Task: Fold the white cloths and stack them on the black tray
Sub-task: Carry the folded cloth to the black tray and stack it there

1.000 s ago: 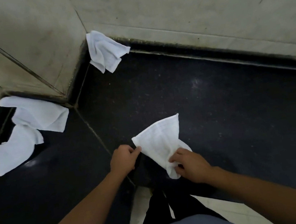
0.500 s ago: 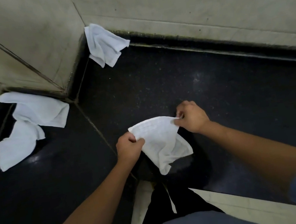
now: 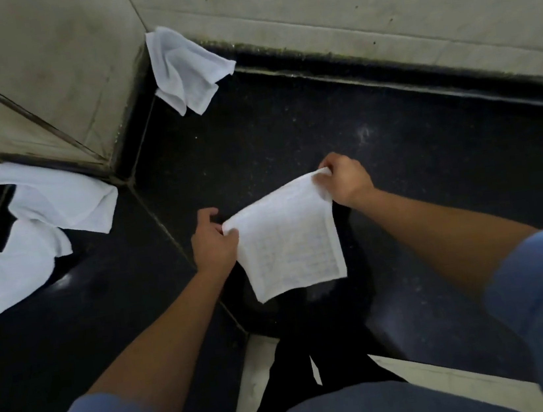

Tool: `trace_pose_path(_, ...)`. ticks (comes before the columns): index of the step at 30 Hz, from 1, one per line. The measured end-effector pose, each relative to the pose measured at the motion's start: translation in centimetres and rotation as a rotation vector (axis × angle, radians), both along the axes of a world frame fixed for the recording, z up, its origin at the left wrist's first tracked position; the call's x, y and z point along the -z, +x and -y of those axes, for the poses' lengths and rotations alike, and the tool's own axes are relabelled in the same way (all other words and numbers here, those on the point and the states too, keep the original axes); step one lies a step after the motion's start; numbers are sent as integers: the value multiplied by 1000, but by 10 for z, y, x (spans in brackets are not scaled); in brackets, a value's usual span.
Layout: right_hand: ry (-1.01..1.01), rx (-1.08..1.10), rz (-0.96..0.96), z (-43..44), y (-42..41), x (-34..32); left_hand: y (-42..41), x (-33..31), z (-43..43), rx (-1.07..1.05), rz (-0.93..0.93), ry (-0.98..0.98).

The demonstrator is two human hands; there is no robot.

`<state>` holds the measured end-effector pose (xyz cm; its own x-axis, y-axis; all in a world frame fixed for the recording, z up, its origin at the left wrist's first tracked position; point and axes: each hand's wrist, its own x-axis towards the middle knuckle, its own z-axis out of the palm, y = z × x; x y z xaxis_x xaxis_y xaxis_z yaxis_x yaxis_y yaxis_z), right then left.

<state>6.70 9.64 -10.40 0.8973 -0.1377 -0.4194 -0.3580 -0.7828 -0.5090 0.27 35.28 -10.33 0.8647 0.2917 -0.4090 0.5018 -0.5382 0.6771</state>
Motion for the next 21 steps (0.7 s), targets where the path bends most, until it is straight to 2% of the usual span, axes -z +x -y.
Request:
trace_pose_path(2,-146,-92,19,0,-2,5,0,1,3,-3,-48,-5)
trace_pose_path(4,-283,-206,128,0,-17,2,-7,1,5,5,-84,-5)
trace_pose_path(7,-248,-417,324,2,-64,-2,-27,-3,9,-3,-101,-78)
trace_pose_path(10,-197,-622,286,13,-121,12,-52,-5,13,-8,-114,-129)
trace_pose_path(13,-217,-612,251,24,-151,19,-64,-2,12,30,-112,-120)
trace_pose_path(18,-294,-571,269,24,-163,17,-50,5,-4,264,-306,39)
trace_pose_path(21,-290,-563,290,17,-152,8,-24,0,-4,216,-242,36)
